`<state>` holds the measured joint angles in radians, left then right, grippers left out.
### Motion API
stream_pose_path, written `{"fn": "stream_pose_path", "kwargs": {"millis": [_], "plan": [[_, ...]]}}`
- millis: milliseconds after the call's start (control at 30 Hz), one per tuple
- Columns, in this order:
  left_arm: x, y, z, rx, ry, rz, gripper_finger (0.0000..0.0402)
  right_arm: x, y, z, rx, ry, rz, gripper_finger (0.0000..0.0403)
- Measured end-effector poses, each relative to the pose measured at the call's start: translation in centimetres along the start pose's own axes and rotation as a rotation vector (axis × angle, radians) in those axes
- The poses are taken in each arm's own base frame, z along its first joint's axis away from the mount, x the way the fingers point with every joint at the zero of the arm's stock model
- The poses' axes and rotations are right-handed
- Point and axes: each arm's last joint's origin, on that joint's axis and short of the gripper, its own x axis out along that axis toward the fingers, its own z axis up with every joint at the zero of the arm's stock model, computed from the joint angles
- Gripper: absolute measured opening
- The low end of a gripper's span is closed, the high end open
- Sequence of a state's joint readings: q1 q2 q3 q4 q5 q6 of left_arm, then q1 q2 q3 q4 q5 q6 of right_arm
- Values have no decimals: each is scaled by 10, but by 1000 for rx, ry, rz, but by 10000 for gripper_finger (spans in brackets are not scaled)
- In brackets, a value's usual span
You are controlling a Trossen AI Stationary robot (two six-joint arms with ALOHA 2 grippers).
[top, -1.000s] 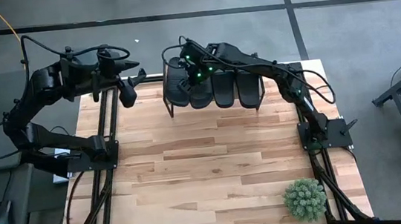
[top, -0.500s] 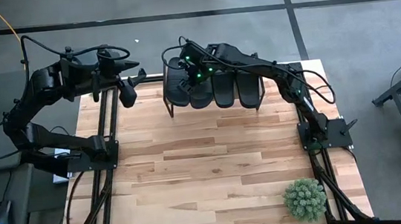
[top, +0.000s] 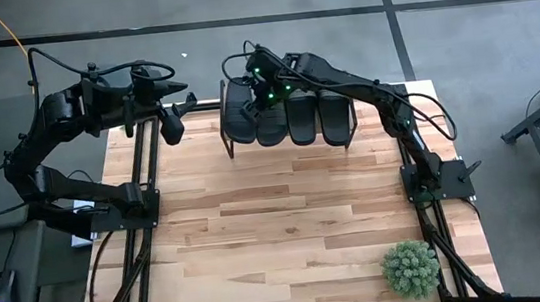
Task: Pick and place slides into the shelf
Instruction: Put the black slide on the shelf
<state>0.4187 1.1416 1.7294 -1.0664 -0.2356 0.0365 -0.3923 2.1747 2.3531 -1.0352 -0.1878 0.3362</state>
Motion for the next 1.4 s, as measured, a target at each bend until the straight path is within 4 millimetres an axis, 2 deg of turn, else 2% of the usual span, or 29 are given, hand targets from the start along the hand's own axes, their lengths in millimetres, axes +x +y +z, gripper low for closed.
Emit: {"fn": "stream_pose_path", "kwargs": {"millis": [333,667,1000,1400], "plan": [[0,0,0,-15,0,1,216,1,11,6,-36,-81,65,252],[0,0,0,-16,0,3,216,3,7,7,-92,-118,-42,252],[0,0,0,-15,2,3,216,35,-7,-15,-56,9,-68,252],[0,0,-1,-13,8,3,216,41,-10,-21,-29,50,-97,252]]}}
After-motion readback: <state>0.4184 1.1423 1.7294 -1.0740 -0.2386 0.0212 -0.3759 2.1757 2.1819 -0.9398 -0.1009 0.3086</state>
